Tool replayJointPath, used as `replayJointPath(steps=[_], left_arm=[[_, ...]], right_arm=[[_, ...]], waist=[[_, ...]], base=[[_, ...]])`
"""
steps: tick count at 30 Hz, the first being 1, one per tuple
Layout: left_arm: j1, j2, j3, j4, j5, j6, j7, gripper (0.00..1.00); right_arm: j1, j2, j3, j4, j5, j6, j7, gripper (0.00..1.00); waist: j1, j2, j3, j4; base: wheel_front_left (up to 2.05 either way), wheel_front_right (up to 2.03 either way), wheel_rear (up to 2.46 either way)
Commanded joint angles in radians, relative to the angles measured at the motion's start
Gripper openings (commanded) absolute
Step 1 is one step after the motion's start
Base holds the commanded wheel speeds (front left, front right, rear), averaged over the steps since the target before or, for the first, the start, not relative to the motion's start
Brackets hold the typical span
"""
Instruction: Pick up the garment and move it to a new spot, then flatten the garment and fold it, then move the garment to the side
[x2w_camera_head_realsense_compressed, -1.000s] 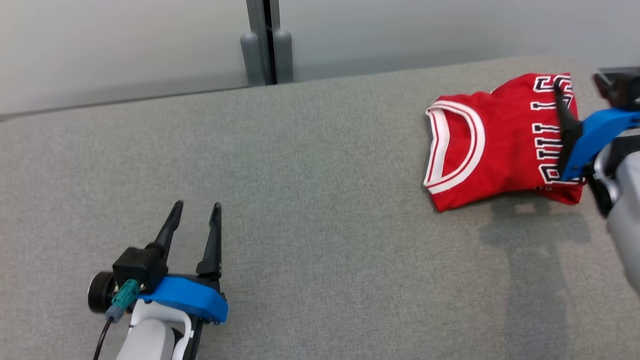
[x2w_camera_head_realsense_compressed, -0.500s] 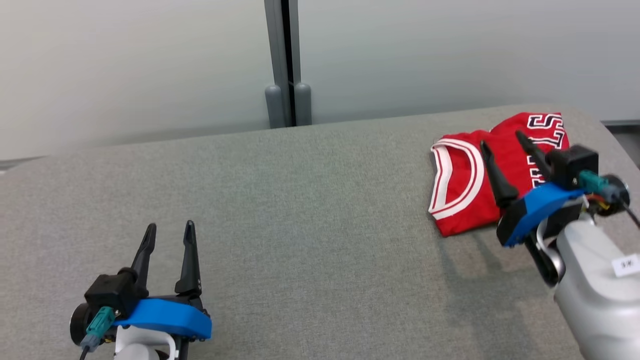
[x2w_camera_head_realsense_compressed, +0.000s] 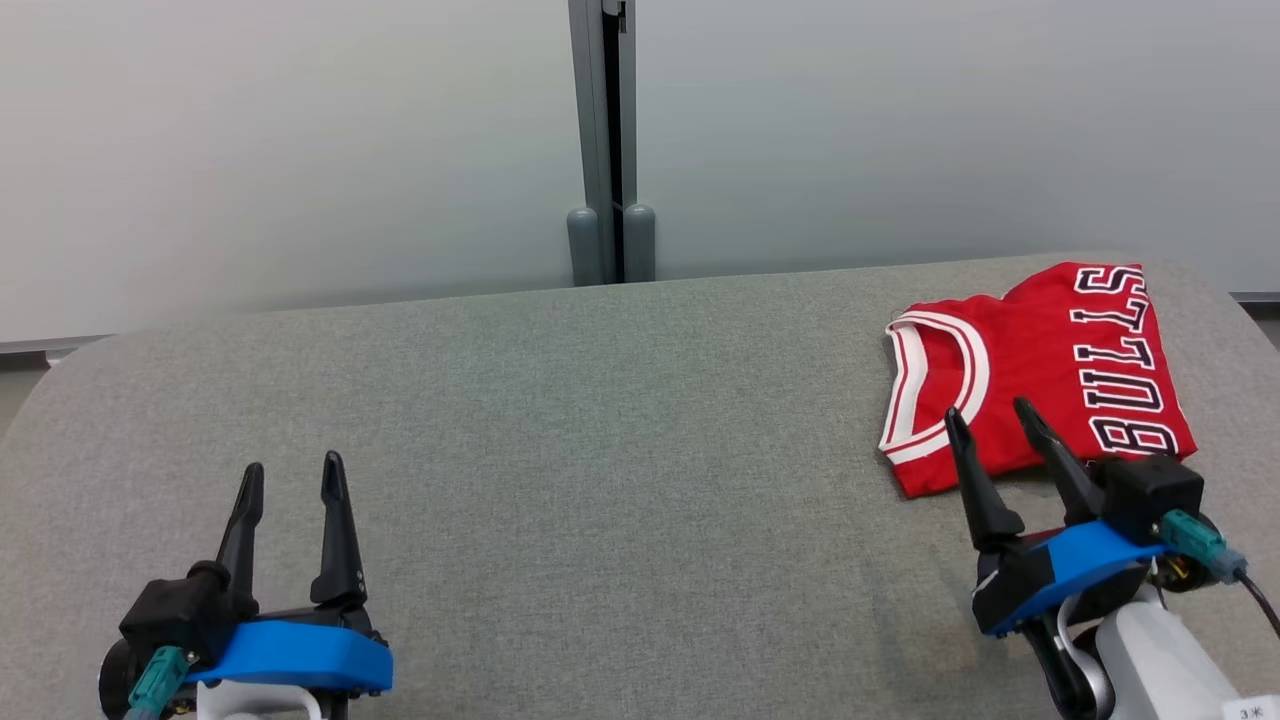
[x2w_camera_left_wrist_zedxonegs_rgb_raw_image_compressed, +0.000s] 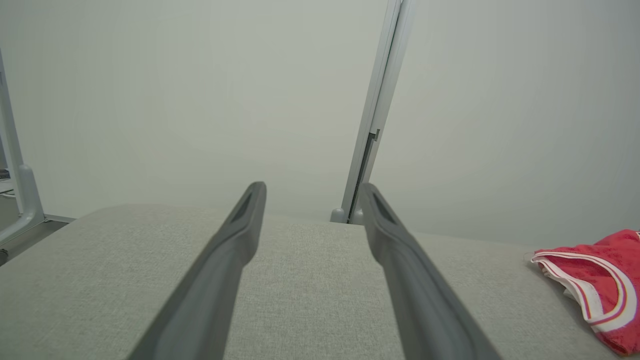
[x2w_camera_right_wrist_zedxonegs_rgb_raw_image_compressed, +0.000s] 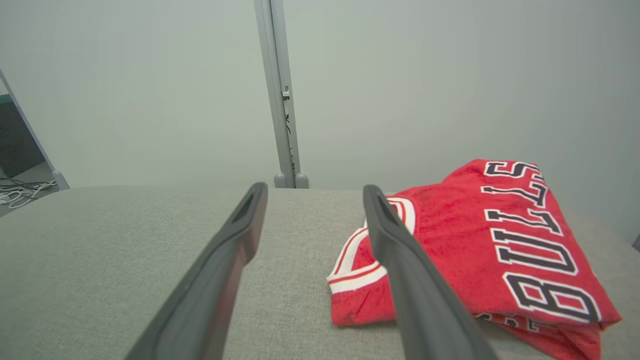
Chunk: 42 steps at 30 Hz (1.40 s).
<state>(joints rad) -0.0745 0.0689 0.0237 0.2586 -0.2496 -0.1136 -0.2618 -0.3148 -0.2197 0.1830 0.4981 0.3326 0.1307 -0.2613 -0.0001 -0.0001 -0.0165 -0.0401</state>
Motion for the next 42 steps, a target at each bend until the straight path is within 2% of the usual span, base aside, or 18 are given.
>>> replayJointPath(steps=[1,10,25,26,30,42], left_arm=[[0.018,-0.001,0.008,-0.005,0.006,0.001,-0.004,1.0],[0.029,-0.009,0.001,0.038,0.05,-0.01,-0.004,1.0],[0.009,-0.013,-0.018,0.083,0.043,-0.018,-0.004,1.0],[0.025,-0.012,-0.016,0.083,0.044,-0.011,0.0,0.0],[0.052,-0.017,-0.015,0.116,0.037,-0.01,0.006,0.0],[0.033,-0.017,0.006,0.098,-0.187,-0.011,0.069,0.0]], right_arm=[[0.035,0.012,-0.015,-0.022,-0.013,0.0,-0.005,1.0],[0.127,0.062,-0.079,-0.092,-0.061,0.0,-0.005,1.0],[0.133,0.08,-0.089,-0.102,-0.077,0.0,-0.005,1.0],[0.119,0.077,-0.089,-0.098,-0.069,0.0,0.0,0.0],[0.136,0.086,-0.085,-0.067,-0.065,0.0,0.006,0.0],[0.145,0.099,-0.123,-0.097,0.151,0.0,0.068,0.0]], waist=[[0.0001,0.0001,-0.001,0.003],[0.0001,0.0001,-0.009,0.008],[0.0001,0.0001,0.0,-0.005],[0.0001,0.0001,0.0,-0.004],[0.0001,0.0001,0.0,-0.004],[0.0001,0.0001,0.002,0.0]], base=[[0.0,0.0,0.0],[0.0,0.0,0.0],[0.0,0.0,0.0],[0.0,0.0,0.0],[0.0,0.0,0.0],[0.0,0.0,0.0]])
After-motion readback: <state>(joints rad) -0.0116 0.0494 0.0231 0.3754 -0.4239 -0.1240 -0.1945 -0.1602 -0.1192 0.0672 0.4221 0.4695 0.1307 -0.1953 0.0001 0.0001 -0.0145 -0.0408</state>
